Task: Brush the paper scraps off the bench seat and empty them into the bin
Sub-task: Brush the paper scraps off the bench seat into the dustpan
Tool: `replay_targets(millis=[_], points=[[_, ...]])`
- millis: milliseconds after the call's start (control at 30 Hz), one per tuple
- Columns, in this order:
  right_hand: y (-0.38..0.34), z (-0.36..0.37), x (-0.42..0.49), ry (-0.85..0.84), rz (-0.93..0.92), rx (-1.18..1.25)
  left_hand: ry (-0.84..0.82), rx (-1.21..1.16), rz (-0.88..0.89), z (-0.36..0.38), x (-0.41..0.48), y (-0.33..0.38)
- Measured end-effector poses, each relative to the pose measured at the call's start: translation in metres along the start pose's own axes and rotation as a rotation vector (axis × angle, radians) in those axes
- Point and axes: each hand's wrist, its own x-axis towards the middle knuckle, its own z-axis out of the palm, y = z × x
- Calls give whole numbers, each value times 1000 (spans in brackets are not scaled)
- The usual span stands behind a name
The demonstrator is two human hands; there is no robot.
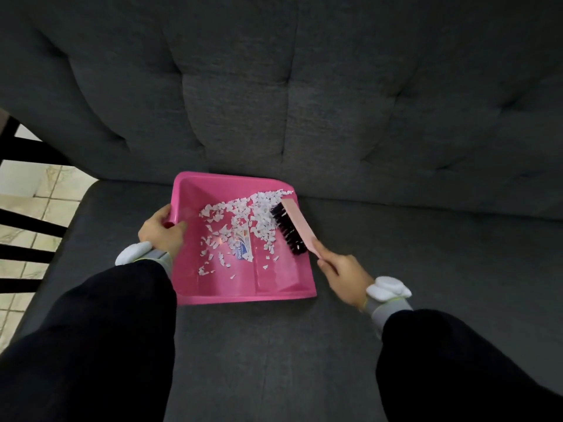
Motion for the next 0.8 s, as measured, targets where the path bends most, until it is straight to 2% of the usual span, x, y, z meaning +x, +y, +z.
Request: replay_targets(millis=[67,167,367,633,733,800], points=[[10,1,-10,101,10,84,-18,-12,-2,0,0,-3],[40,-11,-33,312,134,135,-46,-15,10,2,-3,-8],[95,-34,-91,476,376,56,-86,17,43,-3,-28,-28],[90,-2,-126,414,477,-35,-87,8,52,4,-85,-47],[75,38,-144,374,334,-40,-83,-5,45,8,-92,-51],[62,57,-153,279,202,29,-83,0,50,9,-93,-49]])
